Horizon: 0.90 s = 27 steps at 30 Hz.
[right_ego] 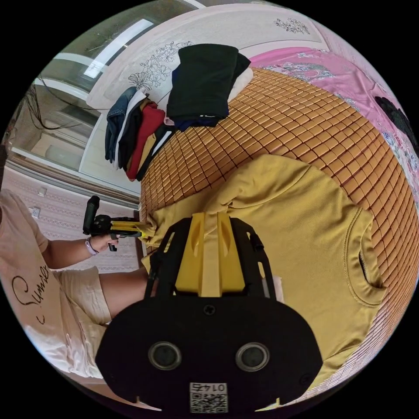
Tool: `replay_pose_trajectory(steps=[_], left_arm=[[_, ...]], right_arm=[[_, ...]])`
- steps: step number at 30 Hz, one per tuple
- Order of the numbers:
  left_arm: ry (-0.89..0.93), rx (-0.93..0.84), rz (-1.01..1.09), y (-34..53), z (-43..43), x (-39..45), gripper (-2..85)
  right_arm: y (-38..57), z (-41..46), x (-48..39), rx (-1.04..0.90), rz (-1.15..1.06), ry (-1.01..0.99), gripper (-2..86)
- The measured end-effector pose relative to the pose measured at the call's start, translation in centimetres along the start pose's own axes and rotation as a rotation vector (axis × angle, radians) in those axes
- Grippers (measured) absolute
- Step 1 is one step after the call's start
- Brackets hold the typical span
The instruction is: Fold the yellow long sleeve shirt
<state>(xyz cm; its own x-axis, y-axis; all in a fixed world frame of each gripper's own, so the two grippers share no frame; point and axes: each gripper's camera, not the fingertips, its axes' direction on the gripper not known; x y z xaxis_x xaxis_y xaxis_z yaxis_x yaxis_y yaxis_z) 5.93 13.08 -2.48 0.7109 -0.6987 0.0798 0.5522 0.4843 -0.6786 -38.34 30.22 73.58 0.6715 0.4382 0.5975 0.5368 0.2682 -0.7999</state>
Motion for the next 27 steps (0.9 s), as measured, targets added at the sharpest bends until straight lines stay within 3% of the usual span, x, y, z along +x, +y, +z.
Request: replay_pose_trajectory(steps=[4,7,14,21,27], left_arm=[[-0.116,0.323,-0.206,0.7,-7.4,-6.6,5.3],[-0.056,0.426,-0.369,1.0,-9.5,-11.8,7.3],[0.004,0.457,-0.537,3.0,-8.0,-15.0,8.1],[0.047,0.431,-0.589,0.0,-3.4,-14.7,11.4],[-0.183,0.325,-0.479,-3.7,-1.3,-13.2,8.6]], right_arm=[[1.9,-0.4,-0.5,0.038,0.047,0.042,5.3],[2.8,0.2,-1.2,0.051,0.064,0.046,6.4],[2.0,3.2,-3.6,-0.014,0.009,-0.011,7.3],[-3.5,7.9,-9.8,0.017,-0.256,0.192,9.1],[-7.7,14.5,-14.0,-0.081,-0.367,0.299,11.4]])
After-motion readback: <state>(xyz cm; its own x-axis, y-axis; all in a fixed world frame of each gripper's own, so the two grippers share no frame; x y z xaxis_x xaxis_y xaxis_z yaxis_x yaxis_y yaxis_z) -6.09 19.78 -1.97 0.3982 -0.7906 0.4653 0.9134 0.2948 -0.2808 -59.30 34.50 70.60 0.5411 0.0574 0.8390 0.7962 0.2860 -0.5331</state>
